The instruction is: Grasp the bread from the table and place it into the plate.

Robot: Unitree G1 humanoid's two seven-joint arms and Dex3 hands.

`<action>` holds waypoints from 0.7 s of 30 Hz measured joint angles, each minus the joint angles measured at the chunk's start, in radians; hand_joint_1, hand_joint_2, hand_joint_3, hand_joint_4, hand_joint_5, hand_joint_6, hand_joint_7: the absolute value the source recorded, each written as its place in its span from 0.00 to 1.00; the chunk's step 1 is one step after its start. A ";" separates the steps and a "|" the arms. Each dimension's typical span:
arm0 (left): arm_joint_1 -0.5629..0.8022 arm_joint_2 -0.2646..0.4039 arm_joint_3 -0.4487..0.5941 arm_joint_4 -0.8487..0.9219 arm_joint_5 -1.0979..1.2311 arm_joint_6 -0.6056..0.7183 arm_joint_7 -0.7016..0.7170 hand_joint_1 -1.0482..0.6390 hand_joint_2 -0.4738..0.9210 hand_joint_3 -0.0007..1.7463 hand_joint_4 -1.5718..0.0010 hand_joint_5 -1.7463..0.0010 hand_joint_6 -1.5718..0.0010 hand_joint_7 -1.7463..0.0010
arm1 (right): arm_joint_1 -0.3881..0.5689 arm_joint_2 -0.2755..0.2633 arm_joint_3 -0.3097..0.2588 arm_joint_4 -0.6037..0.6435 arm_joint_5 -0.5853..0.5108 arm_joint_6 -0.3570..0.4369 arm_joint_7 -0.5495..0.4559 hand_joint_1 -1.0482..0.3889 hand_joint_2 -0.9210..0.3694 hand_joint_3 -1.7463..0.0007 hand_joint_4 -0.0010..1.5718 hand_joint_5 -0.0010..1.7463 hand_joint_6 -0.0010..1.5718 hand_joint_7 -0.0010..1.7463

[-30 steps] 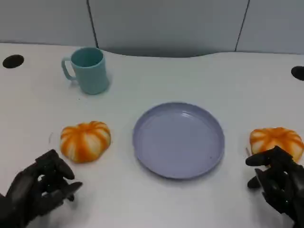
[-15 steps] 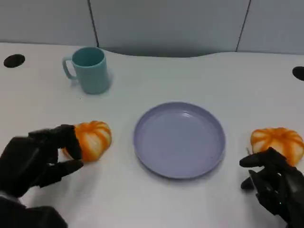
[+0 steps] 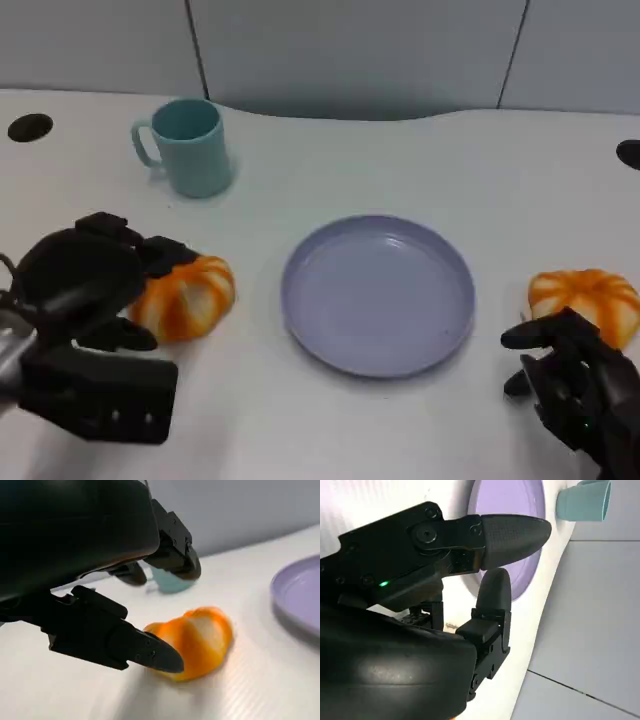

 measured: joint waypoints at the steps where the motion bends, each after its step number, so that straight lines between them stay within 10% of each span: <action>1: -0.018 0.005 -0.013 0.006 -0.005 0.010 -0.026 0.17 0.94 0.00 1.00 1.00 0.99 1.00 | 0.001 0.001 0.000 -0.003 0.000 0.002 -0.001 0.57 0.00 0.75 0.31 0.87 0.27 0.77; 21: -0.395 -0.138 -0.255 0.584 -0.037 0.146 -0.116 0.23 0.89 0.00 1.00 1.00 0.99 1.00 | 0.008 0.007 0.001 -0.013 0.002 0.016 0.004 0.58 0.00 0.75 0.31 0.88 0.27 0.77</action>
